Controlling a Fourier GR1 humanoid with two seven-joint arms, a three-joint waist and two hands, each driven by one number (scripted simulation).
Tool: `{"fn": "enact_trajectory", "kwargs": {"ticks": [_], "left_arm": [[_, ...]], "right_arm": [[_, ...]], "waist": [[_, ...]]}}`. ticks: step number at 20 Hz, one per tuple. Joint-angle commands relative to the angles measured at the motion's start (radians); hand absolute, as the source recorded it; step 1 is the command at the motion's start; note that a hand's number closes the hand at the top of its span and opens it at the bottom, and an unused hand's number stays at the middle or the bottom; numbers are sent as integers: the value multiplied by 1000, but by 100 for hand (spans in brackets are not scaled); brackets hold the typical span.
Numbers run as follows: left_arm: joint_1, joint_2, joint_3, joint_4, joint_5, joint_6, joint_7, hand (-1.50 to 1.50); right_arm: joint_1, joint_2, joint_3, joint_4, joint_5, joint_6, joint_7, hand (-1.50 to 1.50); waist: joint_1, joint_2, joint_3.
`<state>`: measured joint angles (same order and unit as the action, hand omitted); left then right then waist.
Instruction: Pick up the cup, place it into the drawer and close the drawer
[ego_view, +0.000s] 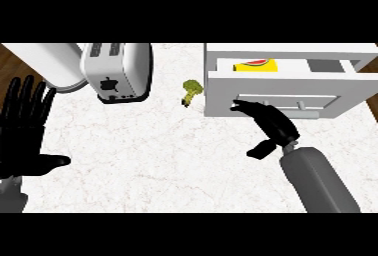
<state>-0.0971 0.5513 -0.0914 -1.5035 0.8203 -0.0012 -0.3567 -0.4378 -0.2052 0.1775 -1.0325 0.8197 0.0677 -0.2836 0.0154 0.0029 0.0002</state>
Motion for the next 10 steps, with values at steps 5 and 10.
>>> {"fn": "enact_trajectory", "kwargs": {"ticks": [5,10], "left_arm": [[-4,-6,74,67,-8,-114,-1,-150],[13,-20,70,30,-11,-115,27,-150]], "right_arm": [[-216,29,-109,449,1,-106,-182,-150],[-391,-31,-193,651,-26,-72,-243,-150]], "waist": [[7,5,1],[27,12,2]]}}
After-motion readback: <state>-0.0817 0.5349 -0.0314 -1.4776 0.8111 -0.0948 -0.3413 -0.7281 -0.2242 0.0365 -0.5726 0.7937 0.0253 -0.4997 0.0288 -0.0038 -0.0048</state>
